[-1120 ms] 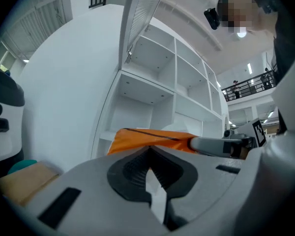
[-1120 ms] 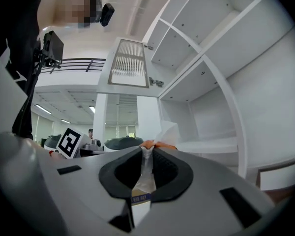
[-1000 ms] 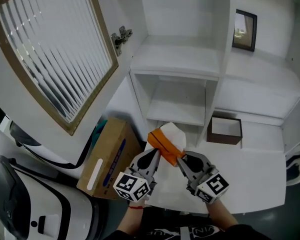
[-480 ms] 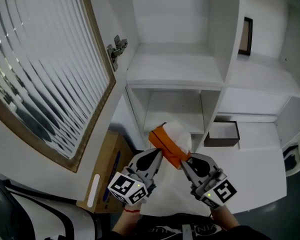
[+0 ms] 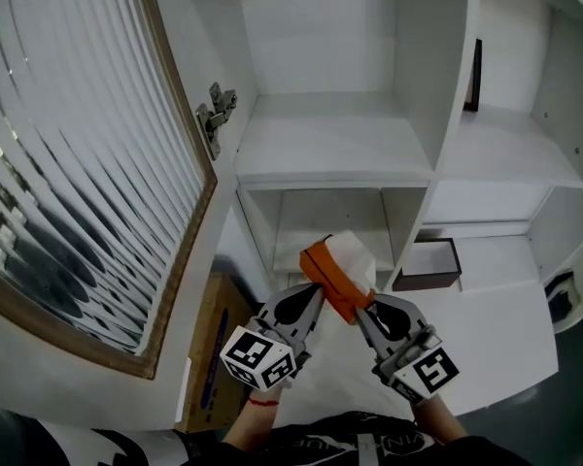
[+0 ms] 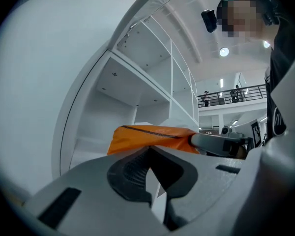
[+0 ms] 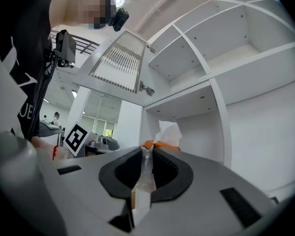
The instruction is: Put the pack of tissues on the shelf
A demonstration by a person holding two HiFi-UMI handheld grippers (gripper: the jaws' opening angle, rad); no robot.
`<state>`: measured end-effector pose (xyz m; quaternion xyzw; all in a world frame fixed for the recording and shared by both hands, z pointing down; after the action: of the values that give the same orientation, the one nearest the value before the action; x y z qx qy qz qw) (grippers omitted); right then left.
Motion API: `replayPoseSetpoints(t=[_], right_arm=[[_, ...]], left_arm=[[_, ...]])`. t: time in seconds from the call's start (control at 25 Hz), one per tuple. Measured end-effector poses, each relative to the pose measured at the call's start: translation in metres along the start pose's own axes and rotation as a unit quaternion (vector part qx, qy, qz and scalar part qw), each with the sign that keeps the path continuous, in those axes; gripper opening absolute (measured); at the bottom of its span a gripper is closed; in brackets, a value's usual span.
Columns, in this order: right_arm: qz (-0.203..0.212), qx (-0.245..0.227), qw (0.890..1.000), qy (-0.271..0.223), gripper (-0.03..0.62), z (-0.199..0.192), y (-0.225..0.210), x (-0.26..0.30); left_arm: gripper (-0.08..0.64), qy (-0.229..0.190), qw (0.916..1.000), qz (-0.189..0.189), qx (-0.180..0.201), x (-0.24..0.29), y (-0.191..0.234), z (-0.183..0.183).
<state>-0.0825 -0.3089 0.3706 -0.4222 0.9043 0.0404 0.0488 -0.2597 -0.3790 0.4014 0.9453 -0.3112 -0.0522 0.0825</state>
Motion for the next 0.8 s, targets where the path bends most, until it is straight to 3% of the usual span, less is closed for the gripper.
replayPoseSetpoints(t=[0.28,0.8], right_arm=[[-0.026,0.001,0.999,0.029,0.028,-0.006,-0.008,0.013],[-0.052,-0.016,0.997,0.061,0.028,-0.016,-0.014,0.05]], left_arm=[[0.006,0.033,0.9993,0.009,-0.012,0.014,0.013,-0.004],[0.006,0.038,0.9991,0.008,-0.018,0.007,0.023,-0.016]])
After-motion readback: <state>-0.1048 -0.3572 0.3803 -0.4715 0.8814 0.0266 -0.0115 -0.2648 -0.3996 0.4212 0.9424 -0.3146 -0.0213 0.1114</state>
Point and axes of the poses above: the fingertips, and each gripper's own axes: x forward along the fingers, y to its left, z out of its top, the point moved 9 cm from there along -x, backward along the fingers, and after that the axes turned 2 degrees about z, right-handed, at the moved point
